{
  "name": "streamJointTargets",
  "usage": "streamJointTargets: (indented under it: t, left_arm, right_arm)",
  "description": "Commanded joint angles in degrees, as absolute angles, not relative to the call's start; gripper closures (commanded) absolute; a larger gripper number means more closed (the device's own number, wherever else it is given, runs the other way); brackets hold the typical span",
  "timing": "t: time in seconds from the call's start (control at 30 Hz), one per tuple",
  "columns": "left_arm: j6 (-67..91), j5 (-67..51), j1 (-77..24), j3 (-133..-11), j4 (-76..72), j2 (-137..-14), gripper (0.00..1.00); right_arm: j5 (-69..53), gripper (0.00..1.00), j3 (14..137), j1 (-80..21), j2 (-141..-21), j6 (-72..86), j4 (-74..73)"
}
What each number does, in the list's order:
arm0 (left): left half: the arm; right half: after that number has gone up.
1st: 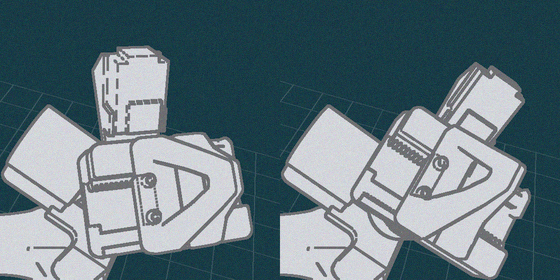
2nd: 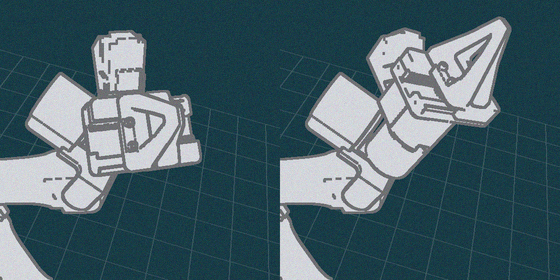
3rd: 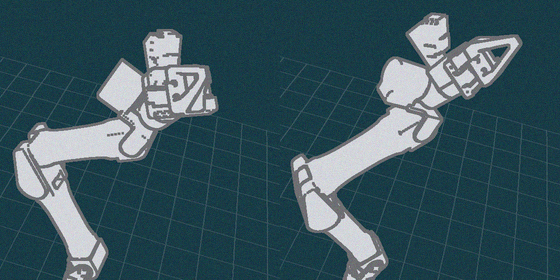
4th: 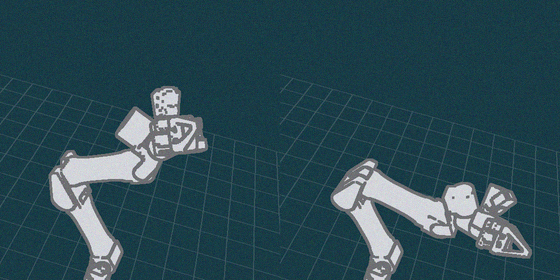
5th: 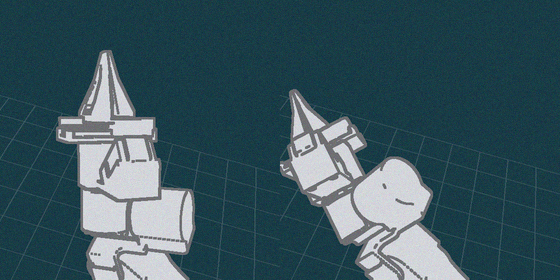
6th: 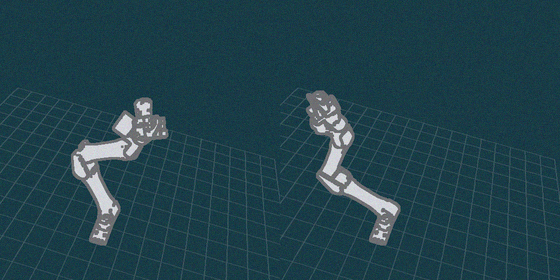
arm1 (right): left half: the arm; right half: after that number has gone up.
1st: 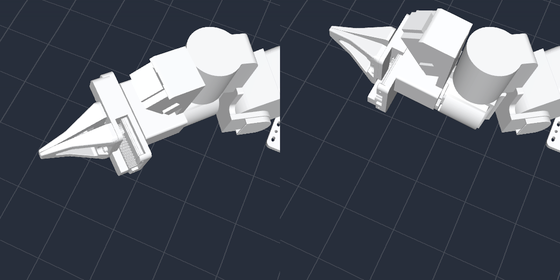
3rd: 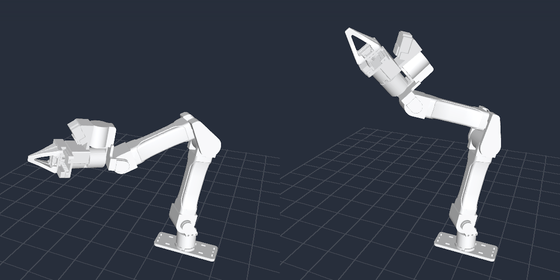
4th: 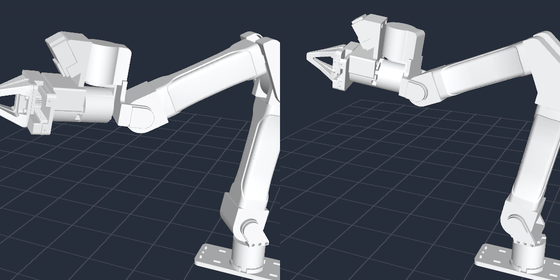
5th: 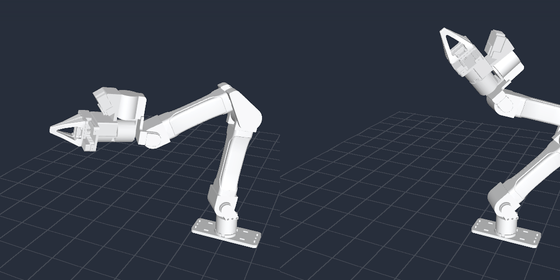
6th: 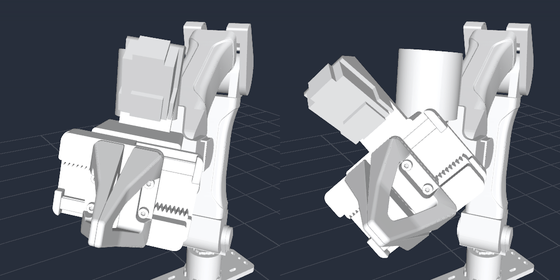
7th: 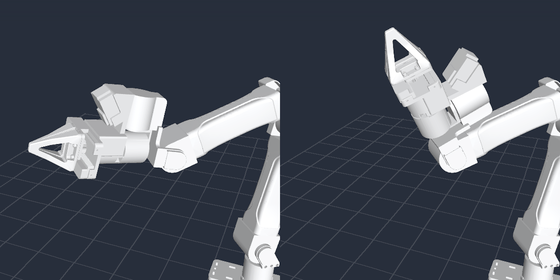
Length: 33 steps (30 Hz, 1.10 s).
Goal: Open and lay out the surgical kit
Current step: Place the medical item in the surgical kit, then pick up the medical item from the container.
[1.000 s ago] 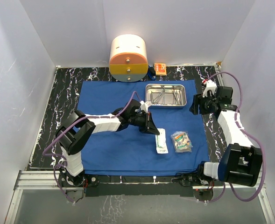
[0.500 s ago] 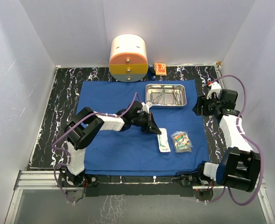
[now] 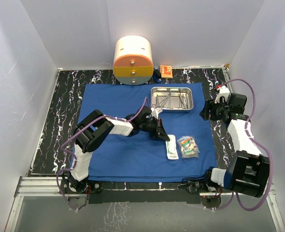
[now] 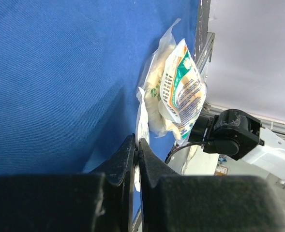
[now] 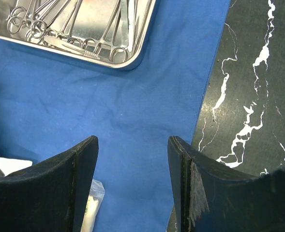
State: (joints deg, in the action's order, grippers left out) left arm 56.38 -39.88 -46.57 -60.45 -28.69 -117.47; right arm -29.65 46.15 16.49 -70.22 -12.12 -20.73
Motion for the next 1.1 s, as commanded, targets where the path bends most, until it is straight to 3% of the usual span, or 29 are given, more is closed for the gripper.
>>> streamJointTargets:
  t: [0.0, 0.13, 0.27, 0.53, 0.7, 0.87, 1.07]
  left_arm:
    - [54.5, -40.7, -46.8, -62.5, -28.4, -118.1, 0.98]
    - [53.8, -40.6, -46.8, -62.7, -27.9, -118.6, 0.95]
    - [52.7, -40.0, -46.8, -62.7, -26.8, -118.5, 0.87]
    - [47.1, -39.0, -46.6, -65.4, -20.0, -117.0, 0.47]
    - [43.8, -37.5, -46.2, -66.3, -14.9, -114.1, 0.26]
    - [37.9, -35.4, -45.2, -66.2, -8.3, -108.9, 0.15]
    - [22.3, -31.5, -44.7, -67.8, 2.3, -101.8, 0.10]
  right_arm:
    - [-30.9, 0.42, 46.1, 16.9, -69.3, -12.4, -17.6]
    - [-31.3, 0.42, 45.9, 17.0, -68.9, -12.3, -17.6]
    - [-31.8, 0.42, 45.8, 17.1, -68.8, -12.4, -17.6]
    - [-30.9, 0.42, 46.3, 17.1, -68.7, -12.7, -17.6]
    - [-31.2, 0.44, 47.9, 16.9, -70.0, -13.7, -18.4]
    - [-30.8, 0.46, 50.3, 14.8, -72.3, -12.3, -16.3]
    - [-26.9, 0.49, 55.8, 7.2, -77.8, -10.6, -12.8]
